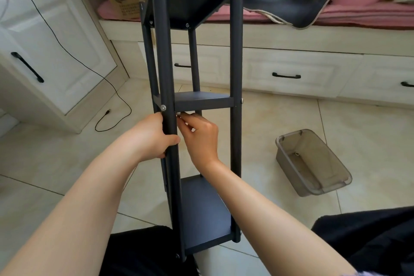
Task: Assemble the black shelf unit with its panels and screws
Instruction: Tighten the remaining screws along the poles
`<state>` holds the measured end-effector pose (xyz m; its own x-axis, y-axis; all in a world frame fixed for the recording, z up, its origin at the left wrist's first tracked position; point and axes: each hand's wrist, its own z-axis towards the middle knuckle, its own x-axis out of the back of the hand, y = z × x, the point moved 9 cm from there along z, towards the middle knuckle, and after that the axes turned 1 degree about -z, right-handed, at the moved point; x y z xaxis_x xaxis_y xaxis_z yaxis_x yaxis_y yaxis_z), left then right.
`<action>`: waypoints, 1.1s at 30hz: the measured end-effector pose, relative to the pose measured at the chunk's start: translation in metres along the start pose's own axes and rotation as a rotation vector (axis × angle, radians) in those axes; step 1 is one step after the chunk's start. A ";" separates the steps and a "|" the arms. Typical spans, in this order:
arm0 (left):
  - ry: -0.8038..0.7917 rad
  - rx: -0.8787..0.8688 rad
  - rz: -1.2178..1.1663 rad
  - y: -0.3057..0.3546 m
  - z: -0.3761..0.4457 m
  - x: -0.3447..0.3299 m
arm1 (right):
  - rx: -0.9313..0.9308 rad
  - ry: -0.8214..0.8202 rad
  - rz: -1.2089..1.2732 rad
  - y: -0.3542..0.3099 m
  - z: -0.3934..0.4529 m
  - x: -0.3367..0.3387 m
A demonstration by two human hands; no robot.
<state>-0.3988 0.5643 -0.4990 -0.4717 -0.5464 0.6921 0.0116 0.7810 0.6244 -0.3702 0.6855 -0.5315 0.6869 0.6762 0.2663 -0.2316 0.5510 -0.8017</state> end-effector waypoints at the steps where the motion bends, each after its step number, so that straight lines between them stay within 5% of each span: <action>1: -0.002 0.001 -0.002 0.000 0.000 0.000 | -0.014 0.014 0.020 0.001 0.000 -0.002; 7: -0.015 0.004 -0.019 0.000 0.003 0.000 | -0.105 0.045 0.167 0.011 0.005 -0.014; 17: -0.001 0.026 0.002 0.002 0.001 0.003 | 0.007 0.004 0.105 0.003 0.003 0.009; 23: 0.008 0.022 0.054 0.007 -0.007 -0.001 | -0.005 -0.224 -0.101 0.000 -0.004 0.041; 33: -0.015 0.033 0.046 0.011 -0.020 -0.006 | -0.325 -0.566 -0.393 0.003 0.051 0.125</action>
<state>-0.3786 0.5706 -0.4892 -0.4847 -0.5053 0.7140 0.0047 0.8148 0.5798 -0.3202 0.7962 -0.4737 0.1988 0.6559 0.7282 0.2322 0.6904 -0.6852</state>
